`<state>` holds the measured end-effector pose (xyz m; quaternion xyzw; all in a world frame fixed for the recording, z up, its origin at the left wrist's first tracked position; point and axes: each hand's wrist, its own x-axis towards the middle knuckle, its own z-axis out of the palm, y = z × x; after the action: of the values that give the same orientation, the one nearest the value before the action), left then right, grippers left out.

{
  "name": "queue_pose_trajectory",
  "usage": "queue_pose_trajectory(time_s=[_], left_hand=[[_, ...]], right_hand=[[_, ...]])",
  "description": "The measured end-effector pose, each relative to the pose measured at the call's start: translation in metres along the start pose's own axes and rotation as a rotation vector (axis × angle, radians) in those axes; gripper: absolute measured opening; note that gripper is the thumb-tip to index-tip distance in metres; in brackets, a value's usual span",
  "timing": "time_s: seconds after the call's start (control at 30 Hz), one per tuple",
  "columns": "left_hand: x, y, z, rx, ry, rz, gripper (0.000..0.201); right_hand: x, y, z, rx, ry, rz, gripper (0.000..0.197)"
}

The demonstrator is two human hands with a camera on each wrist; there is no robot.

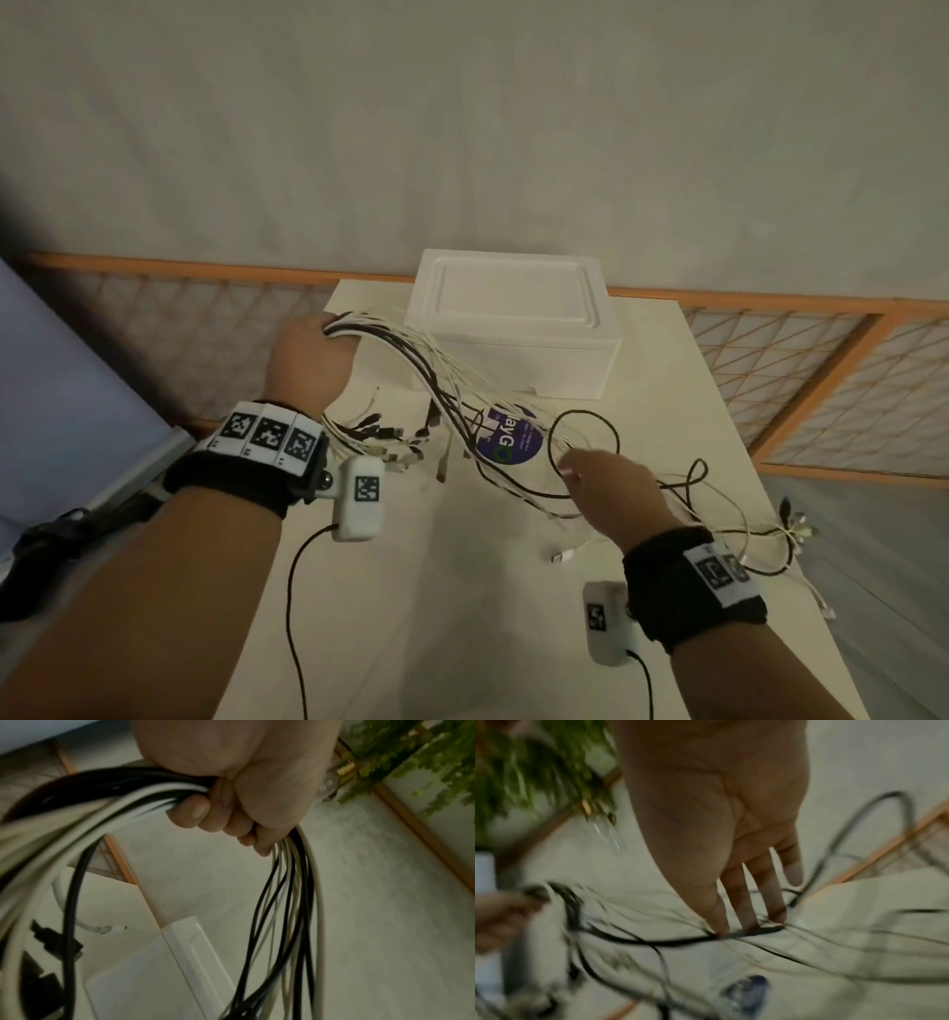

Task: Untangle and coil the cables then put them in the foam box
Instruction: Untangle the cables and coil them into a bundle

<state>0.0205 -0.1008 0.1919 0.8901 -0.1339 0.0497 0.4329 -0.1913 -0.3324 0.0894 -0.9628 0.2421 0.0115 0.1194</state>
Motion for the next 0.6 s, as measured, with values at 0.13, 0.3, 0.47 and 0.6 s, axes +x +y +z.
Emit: queue_pose_trajectory(time_s=[0.13, 0.3, 0.47, 0.6], left_hand=[[0.010, -0.006, -0.021, -0.039, 0.084, -0.081, 0.015], [0.017, -0.024, -0.025, 0.014, 0.093, -0.111, 0.015], [0.020, -0.039, -0.026, 0.031, 0.065, -0.145, 0.018], [0.024, -0.054, -0.026, -0.039, 0.082, -0.258, 0.024]], right_hand=[[-0.016, 0.047, 0.040, 0.060, -0.099, 0.175, 0.031], [-0.029, 0.076, 0.052, 0.092, 0.021, 0.178, 0.050], [-0.035, 0.099, 0.042, 0.233, 0.186, 0.273, 0.053], [-0.038, 0.121, 0.033, 0.315, 0.333, 0.377, 0.034]])
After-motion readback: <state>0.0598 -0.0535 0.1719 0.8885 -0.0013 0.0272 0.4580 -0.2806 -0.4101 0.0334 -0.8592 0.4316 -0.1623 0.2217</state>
